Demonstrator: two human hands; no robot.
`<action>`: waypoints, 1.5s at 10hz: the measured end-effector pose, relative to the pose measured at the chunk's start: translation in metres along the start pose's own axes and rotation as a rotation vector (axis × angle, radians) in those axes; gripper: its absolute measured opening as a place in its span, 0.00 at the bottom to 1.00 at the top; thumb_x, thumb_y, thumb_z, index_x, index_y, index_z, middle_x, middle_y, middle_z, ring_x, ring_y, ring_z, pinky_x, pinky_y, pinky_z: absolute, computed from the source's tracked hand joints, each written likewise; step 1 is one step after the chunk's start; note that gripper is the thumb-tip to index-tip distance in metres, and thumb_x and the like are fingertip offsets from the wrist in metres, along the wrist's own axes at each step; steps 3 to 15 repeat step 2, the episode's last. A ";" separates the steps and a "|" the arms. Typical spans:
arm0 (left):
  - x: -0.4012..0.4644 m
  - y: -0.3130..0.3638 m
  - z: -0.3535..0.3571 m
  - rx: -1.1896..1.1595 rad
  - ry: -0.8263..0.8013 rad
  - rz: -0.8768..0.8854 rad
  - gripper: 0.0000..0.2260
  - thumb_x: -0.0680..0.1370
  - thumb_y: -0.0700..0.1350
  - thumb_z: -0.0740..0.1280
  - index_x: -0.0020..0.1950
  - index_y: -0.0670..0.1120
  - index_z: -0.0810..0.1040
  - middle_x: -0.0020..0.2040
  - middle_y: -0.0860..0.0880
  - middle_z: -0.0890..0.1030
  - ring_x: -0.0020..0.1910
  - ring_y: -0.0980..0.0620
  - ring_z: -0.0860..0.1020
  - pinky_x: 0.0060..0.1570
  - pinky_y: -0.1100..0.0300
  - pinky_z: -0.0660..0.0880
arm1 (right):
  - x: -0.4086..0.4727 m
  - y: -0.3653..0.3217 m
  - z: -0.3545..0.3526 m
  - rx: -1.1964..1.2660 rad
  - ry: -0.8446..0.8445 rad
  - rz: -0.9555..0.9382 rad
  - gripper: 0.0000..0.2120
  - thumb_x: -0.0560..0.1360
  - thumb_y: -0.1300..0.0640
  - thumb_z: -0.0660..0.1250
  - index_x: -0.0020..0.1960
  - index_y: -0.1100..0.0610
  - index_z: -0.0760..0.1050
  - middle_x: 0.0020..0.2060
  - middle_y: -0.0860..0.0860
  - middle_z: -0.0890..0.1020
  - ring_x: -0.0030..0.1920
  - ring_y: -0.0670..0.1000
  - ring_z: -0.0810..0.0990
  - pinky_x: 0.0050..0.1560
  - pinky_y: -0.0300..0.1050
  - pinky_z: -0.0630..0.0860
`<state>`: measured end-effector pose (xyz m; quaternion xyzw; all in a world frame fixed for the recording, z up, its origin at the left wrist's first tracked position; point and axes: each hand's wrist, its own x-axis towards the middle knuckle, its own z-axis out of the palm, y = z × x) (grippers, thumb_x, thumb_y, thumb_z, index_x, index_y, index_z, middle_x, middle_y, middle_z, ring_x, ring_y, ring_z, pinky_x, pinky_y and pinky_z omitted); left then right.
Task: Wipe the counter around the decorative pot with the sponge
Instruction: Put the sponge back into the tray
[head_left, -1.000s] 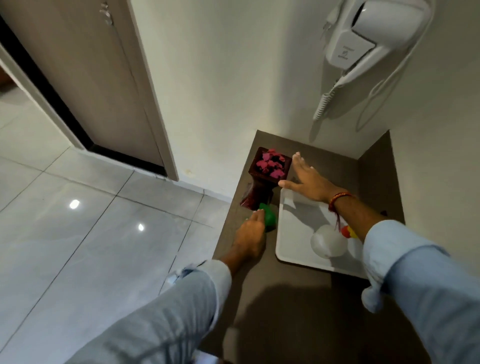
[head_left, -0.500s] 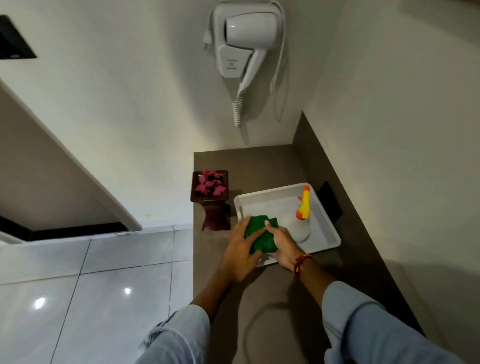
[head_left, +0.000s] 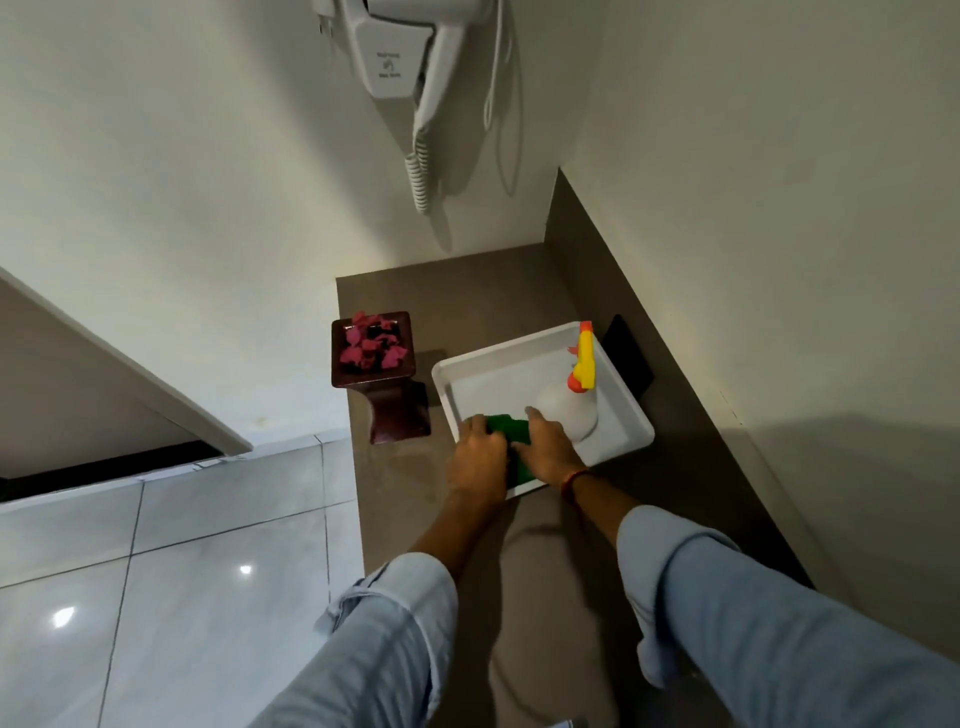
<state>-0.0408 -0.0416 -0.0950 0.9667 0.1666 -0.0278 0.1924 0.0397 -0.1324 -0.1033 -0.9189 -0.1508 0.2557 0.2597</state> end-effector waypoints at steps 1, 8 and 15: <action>-0.001 -0.001 -0.012 0.218 -0.006 0.044 0.14 0.80 0.46 0.69 0.64 0.43 0.80 0.65 0.43 0.77 0.66 0.44 0.73 0.62 0.51 0.78 | -0.006 -0.003 -0.001 -0.150 0.047 -0.035 0.29 0.77 0.60 0.65 0.74 0.62 0.58 0.64 0.64 0.76 0.63 0.64 0.76 0.63 0.59 0.74; -0.002 -0.009 -0.044 0.265 0.116 0.079 0.13 0.79 0.44 0.70 0.63 0.43 0.81 0.65 0.42 0.78 0.66 0.43 0.74 0.60 0.50 0.79 | -0.012 -0.022 -0.012 -0.138 0.131 -0.139 0.31 0.77 0.61 0.64 0.76 0.62 0.56 0.66 0.62 0.74 0.66 0.62 0.74 0.67 0.56 0.72; -0.002 -0.009 -0.044 0.265 0.116 0.079 0.13 0.79 0.44 0.70 0.63 0.43 0.81 0.65 0.42 0.78 0.66 0.43 0.74 0.60 0.50 0.79 | -0.012 -0.022 -0.012 -0.138 0.131 -0.139 0.31 0.77 0.61 0.64 0.76 0.62 0.56 0.66 0.62 0.74 0.66 0.62 0.74 0.67 0.56 0.72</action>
